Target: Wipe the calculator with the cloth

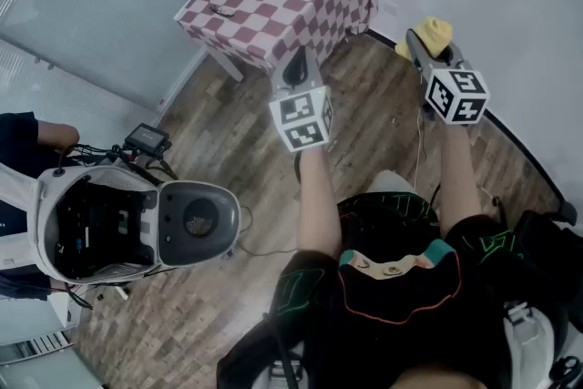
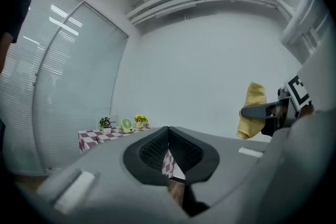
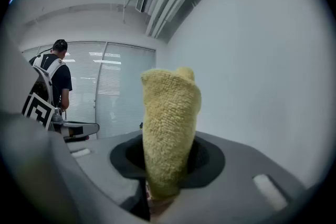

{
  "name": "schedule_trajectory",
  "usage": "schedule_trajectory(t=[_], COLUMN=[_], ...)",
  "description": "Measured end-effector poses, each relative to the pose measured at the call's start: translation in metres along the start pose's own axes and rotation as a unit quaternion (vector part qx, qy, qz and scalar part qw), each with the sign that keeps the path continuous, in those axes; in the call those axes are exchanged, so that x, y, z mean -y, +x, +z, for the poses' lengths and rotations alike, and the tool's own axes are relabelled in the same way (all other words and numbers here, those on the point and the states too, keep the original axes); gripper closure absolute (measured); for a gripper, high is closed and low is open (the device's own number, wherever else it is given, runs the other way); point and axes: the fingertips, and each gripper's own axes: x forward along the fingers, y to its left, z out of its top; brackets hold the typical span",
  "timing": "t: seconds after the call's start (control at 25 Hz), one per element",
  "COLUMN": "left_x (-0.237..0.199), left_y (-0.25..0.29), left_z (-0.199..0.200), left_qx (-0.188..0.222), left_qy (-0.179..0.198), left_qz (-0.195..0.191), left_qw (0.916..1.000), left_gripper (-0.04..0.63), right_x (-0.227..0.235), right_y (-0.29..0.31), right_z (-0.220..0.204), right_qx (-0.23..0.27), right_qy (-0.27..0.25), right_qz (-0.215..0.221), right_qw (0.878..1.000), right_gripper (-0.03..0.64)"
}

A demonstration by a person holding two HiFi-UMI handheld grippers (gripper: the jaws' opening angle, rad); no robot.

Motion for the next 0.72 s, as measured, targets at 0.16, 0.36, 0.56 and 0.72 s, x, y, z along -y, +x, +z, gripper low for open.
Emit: schedule_trajectory(t=[0.16,0.36,0.56,0.72], left_x=[0.001,0.006,0.008,-0.017], left_y=[0.007,0.02,0.044,0.066], left_z=[-0.007,-0.013,-0.023,-0.028], left_qx=[0.0,-0.005,-0.022,-0.038], left_qy=[-0.001,-0.007,0.011,0.004], left_qz=[-0.009,-0.012,-0.006,0.007], left_qw=[1.0,0.9999,0.9997,0.9992], left_gripper=[0.586,0.586,0.586,0.586], right_x=[-0.001,0.01,0.027,0.017], right_y=[0.004,0.011,0.034,0.07], right_z=[0.0,-0.007,-0.015,-0.025], right_qx=[0.007,0.001,0.003,-0.013], right_qy=[-0.005,0.001,0.027,0.034], right_qz=[-0.003,-0.005,0.009,0.03], right_qw=[1.0,1.0,1.0,0.999], right_gripper=[0.492,0.491,0.491,0.491])
